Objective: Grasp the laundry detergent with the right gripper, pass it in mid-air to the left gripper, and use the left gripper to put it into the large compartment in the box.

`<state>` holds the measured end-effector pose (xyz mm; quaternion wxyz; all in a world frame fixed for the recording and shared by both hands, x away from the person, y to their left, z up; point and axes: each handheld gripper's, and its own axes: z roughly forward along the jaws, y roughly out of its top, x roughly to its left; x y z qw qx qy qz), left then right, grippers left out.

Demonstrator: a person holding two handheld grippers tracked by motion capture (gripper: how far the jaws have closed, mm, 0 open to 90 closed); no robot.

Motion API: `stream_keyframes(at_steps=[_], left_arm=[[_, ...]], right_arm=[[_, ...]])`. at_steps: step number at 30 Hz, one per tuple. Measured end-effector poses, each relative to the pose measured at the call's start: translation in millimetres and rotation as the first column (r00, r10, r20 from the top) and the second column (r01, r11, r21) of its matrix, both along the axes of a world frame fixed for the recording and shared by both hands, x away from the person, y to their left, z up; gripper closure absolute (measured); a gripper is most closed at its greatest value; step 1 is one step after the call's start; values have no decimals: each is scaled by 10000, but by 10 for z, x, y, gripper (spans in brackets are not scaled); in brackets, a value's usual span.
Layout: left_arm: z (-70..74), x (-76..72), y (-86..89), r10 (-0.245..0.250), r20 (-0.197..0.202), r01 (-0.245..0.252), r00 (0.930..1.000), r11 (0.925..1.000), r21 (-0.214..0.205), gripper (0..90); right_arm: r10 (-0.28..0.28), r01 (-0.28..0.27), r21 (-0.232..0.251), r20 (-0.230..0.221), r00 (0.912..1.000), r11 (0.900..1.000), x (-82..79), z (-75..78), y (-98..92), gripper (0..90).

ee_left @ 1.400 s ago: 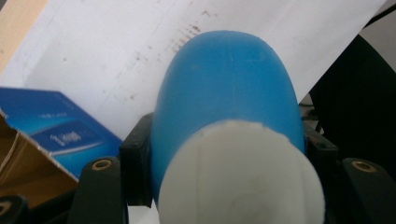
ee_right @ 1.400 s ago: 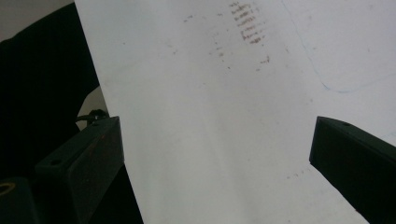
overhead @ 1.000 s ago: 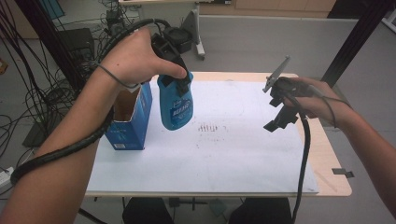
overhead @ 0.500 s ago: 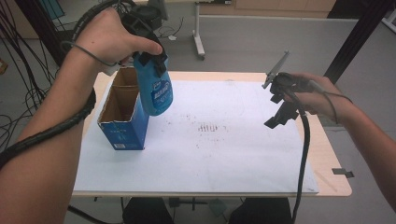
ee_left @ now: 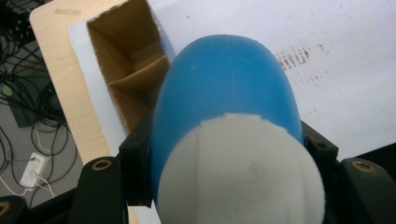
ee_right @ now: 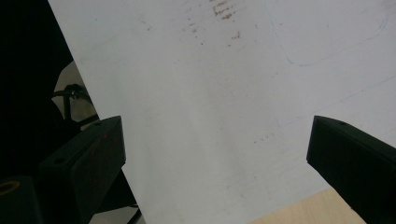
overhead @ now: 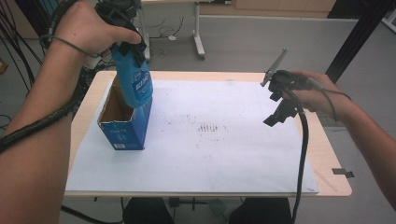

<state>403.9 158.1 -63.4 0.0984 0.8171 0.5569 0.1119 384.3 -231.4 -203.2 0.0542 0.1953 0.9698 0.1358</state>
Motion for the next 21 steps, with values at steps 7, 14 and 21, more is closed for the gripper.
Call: stream_keyframes(at_steps=[7,14,21], left_arm=[[-46,57,198,767,73,-766,9970,9970,-112,377],[-149,123,370,1508,57,-1507,9885,9885,-132,376],[-241,153,446,1887,171,-1886,9819,9820,-98,376]], right_arm=[[28,-28,36,10,10000,10000,-4,-5,23,43],[49,-49,52,7,10000,10000,-6,-9,33,43],[103,-103,112,-42,9999,9999,-13,-16,51,43]])
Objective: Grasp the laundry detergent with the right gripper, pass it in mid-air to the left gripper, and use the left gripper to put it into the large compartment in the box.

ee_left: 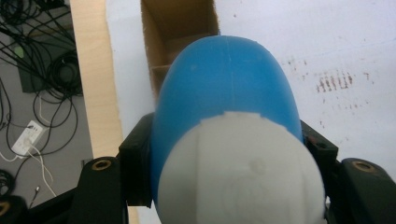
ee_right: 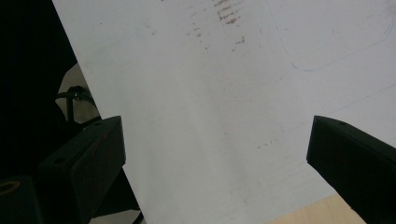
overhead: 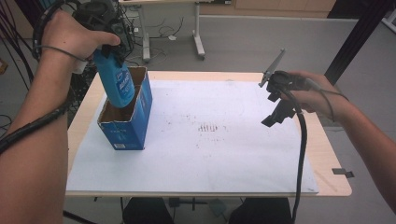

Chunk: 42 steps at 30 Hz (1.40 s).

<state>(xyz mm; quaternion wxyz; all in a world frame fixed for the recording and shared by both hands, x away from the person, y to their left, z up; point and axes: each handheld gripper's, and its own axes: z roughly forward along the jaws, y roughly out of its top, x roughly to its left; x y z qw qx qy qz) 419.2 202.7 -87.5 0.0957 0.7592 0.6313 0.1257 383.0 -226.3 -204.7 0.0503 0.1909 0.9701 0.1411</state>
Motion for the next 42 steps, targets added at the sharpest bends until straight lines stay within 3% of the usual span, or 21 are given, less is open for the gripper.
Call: stream_keyframes(at_steps=[10,22,31,42], left_arm=[[-227,53,103,353,-85,-353,9993,9993,-81,376],[-600,138,163,787,-110,-787,9968,9969,23,377],[-909,201,188,923,-135,-924,9956,9957,-39,377],[-1170,243,157,898,-369,-900,9953,9959,-38,377]], right_arm=[[28,-28,31,16,10000,10000,-6,-7,17,44],[6,-6,61,32,10000,10000,0,-27,28,50],[35,-35,69,34,10000,10000,6,-22,25,50],[-20,20,101,-41,10000,9999,-7,-59,-5,52]])
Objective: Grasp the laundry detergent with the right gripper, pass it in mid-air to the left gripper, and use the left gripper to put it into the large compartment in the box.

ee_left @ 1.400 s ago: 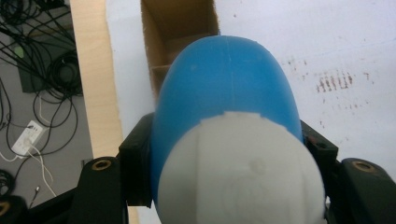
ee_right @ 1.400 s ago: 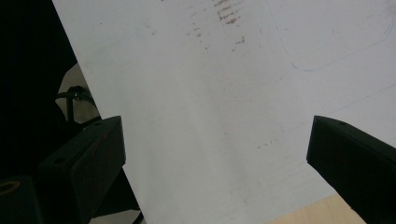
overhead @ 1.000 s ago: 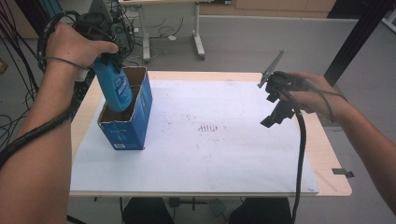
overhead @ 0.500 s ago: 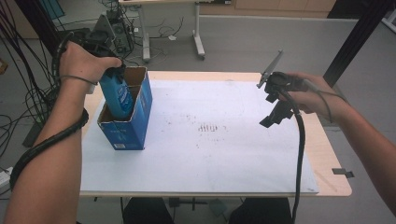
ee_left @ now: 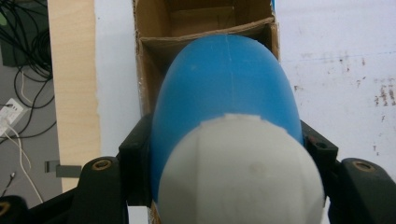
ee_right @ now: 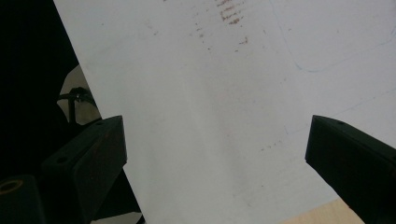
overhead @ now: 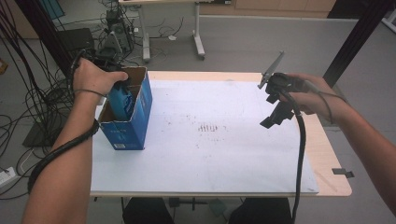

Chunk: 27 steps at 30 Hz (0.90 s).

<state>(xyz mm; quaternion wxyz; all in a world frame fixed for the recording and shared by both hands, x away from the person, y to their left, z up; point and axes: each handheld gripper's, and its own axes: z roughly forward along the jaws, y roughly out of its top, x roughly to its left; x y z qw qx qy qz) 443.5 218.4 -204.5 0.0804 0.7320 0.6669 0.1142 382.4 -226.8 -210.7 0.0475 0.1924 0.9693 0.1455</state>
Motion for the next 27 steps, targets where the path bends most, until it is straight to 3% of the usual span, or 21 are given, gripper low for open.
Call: stream_keyframes(at_steps=[27], left_arm=[[-561,-19,64,448,61,-447,9990,9988,-200,376]], right_arm=[[-79,79,52,-36,10000,10000,-14,-17,-16,57]])
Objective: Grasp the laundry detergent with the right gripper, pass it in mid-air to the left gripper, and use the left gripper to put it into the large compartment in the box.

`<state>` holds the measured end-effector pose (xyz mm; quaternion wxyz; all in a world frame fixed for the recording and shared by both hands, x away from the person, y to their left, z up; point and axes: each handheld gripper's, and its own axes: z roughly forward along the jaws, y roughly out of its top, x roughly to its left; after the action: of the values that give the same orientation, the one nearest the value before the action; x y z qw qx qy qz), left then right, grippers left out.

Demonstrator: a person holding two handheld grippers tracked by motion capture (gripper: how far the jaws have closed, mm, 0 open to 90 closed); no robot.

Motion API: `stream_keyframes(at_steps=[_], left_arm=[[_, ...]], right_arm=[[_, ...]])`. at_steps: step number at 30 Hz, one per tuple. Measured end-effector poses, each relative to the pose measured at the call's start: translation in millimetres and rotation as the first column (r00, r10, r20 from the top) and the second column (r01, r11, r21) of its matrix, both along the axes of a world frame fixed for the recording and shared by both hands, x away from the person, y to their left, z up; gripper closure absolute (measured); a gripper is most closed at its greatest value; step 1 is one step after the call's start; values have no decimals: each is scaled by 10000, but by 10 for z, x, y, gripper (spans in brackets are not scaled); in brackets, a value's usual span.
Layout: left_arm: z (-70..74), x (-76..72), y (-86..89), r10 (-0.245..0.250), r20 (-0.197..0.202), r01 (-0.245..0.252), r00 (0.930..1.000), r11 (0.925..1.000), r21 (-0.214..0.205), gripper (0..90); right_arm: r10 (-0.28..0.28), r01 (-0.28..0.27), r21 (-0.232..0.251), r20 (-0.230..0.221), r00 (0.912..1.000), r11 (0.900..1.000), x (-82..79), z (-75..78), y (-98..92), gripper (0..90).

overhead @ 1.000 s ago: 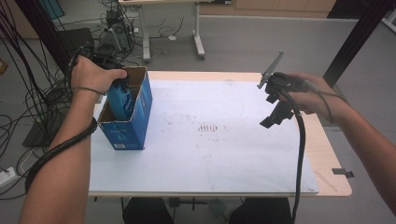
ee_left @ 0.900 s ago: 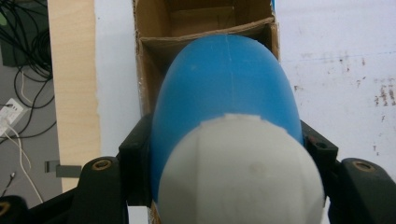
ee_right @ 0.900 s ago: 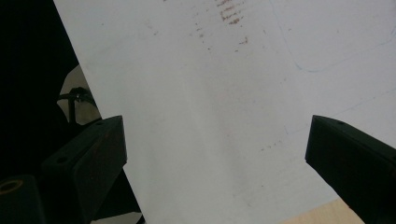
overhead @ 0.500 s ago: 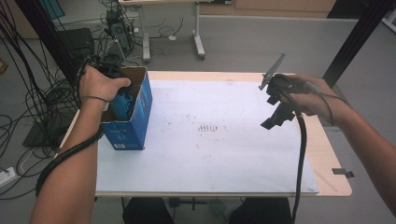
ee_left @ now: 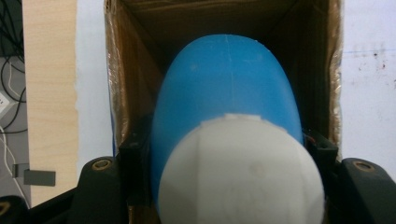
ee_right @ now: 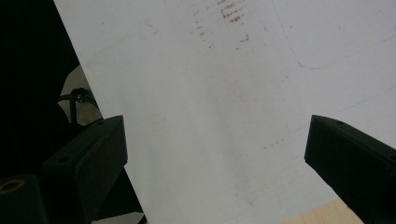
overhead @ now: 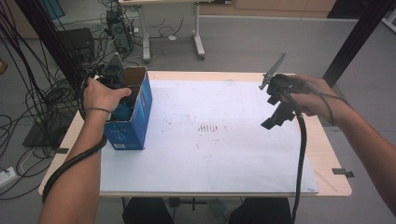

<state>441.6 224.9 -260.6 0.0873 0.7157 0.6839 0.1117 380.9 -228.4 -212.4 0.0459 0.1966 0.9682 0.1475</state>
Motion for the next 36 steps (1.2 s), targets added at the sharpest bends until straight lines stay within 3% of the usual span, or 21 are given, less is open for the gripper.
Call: stream_keyframes(at_steps=[14,36], left_arm=[[-135,-17,-25,-109,-115,109,9999,9999,-23,376],[-155,-24,-34,-121,-11,121,9999,9999,-11,375]], right_arm=[[63,-63,12,1,10000,10000,3,-4,18,57],[66,-66,14,16,10000,10000,7,-6,30,57]])
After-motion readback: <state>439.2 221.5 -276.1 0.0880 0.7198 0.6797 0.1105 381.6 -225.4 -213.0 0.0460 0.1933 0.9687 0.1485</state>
